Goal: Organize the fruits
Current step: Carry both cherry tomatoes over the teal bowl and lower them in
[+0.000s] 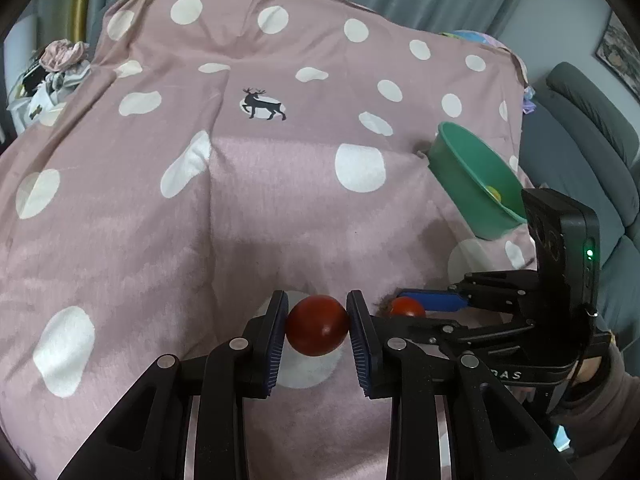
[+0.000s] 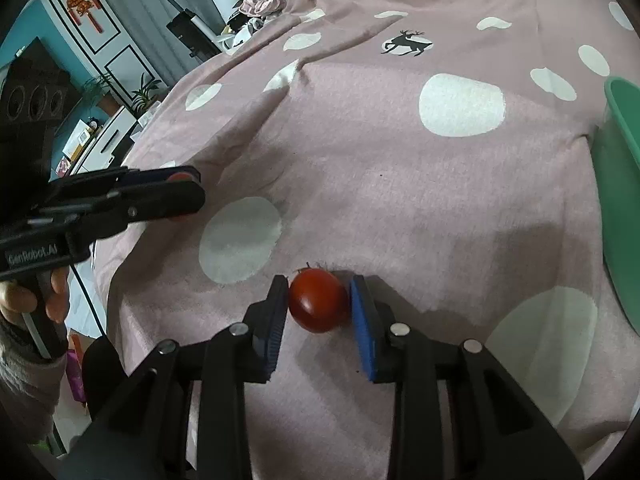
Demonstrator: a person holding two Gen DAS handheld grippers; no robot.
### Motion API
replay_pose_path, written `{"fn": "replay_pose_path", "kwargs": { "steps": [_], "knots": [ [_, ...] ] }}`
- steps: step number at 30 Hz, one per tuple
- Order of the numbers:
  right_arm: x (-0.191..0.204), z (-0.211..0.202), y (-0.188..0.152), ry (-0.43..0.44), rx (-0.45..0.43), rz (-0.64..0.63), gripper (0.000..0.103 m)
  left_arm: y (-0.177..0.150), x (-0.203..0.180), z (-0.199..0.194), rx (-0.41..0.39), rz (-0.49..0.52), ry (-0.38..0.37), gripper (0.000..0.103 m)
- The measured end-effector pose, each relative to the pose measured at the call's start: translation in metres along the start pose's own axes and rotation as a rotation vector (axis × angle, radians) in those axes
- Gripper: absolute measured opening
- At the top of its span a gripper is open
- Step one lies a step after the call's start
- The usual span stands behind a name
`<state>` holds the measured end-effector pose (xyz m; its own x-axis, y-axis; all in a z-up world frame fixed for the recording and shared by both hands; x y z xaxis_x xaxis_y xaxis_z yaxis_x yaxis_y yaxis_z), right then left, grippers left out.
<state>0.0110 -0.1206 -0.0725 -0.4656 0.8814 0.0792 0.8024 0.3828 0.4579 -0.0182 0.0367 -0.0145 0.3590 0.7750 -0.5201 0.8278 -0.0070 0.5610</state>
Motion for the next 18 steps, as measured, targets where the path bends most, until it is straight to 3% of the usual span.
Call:
{"fn": "replay_pose_path", "kwargs": {
  "steps": [9, 18],
  "knots": [
    [-0.010, -0.022, -0.003, -0.021, -0.060, 0.056, 0.029, -0.005, -0.019, -0.002, -0.017, 0.033, 0.020, 0.031],
    [-0.037, -0.062, -0.027, -0.037, -0.106, 0.125, 0.029, -0.007, -0.049, 0.002, -0.027, 0.070, 0.032, 0.031]
  ]
}}
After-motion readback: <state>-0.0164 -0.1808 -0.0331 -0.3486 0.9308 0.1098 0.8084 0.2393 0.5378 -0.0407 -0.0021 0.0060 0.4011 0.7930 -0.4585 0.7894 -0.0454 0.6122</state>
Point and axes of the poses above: each gripper's, at about its wrist camera, not at the fingertips, and z roughly the way its jaws point, x to its left, y to its top, the point moved 3 cm from there along z, roughly the way its jaws point, and after that the axes turned 15 degrees about -y, right-handed, at the moved point
